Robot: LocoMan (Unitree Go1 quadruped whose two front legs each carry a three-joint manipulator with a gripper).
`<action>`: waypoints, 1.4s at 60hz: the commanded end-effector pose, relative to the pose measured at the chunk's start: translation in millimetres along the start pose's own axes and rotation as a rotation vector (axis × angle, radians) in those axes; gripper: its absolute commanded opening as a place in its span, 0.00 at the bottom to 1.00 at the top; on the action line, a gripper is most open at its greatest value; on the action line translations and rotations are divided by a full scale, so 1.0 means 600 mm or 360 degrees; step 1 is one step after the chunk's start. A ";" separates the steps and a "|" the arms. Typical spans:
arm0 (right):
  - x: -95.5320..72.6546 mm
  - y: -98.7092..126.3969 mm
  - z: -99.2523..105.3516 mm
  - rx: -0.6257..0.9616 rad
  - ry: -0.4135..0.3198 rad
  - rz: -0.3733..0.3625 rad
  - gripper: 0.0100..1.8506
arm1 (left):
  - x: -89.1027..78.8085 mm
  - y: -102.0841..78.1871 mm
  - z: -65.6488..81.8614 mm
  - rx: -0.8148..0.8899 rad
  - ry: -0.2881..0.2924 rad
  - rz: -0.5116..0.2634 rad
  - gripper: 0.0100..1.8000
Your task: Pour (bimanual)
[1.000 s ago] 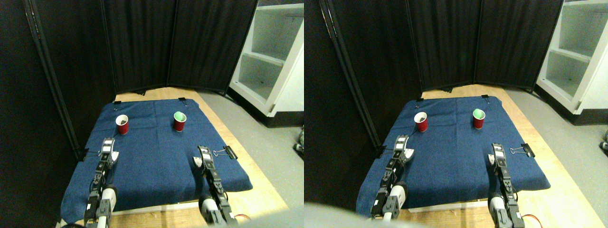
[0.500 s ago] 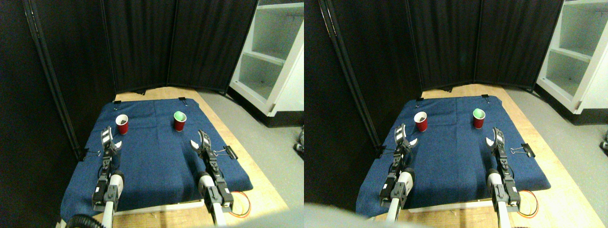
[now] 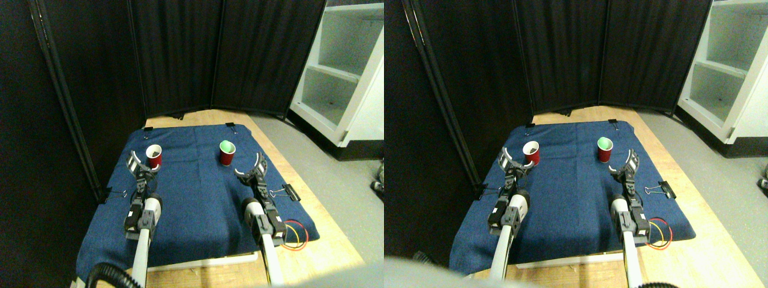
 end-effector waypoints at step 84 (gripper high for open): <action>0.092 0.024 -0.086 0.1104 0.0182 -0.0221 0.53 | 0.069 0.030 -0.060 -0.0656 0.0093 0.0313 0.45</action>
